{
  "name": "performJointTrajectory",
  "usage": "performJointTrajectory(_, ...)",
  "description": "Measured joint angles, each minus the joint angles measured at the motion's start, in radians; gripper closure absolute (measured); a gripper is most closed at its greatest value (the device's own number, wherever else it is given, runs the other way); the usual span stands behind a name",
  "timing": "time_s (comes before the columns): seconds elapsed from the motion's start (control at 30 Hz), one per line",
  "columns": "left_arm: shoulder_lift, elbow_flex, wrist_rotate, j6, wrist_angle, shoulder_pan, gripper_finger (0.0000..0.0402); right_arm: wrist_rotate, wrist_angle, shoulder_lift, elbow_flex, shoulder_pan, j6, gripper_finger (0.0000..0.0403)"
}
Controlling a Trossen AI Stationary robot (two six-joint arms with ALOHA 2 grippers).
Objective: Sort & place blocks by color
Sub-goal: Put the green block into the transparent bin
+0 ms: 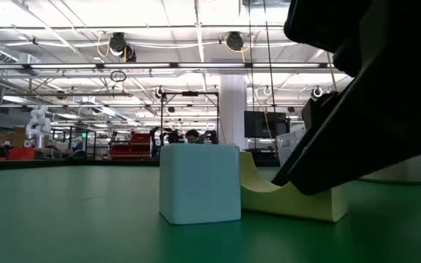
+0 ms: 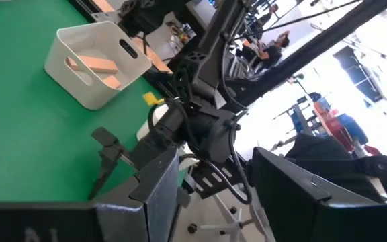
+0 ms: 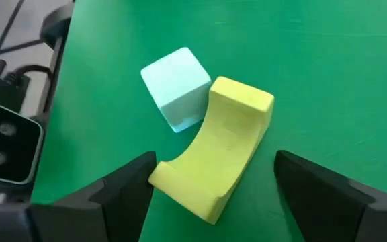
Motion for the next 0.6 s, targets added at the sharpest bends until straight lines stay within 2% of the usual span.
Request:
performJointTrajectory(0.2,0.000,0.000,0.000,0.014,-0.028,0.000,0.0211,0.049,-0.020,0.007,0.000,-0.007,-0.098,0.0106)
performJointTrajectory(0.37,0.000,0.000,0.000,0.016,-0.041,0.003,0.0211,0.050,-0.021,0.007,0.000,-0.024,-0.095,0.0110)
performJointTrajectory(0.47,0.000,0.000,0.000,0.015,-0.043,0.006,0.0211,0.048,-0.021,0.007,0.000,-0.036,-0.096,0.0128)
performJointTrajectory(0.6,0.000,0.000,0.000,0.016,-0.044,0.016,0.0211,0.047,-0.022,0.007,0.000,-0.050,-0.096,0.0180)
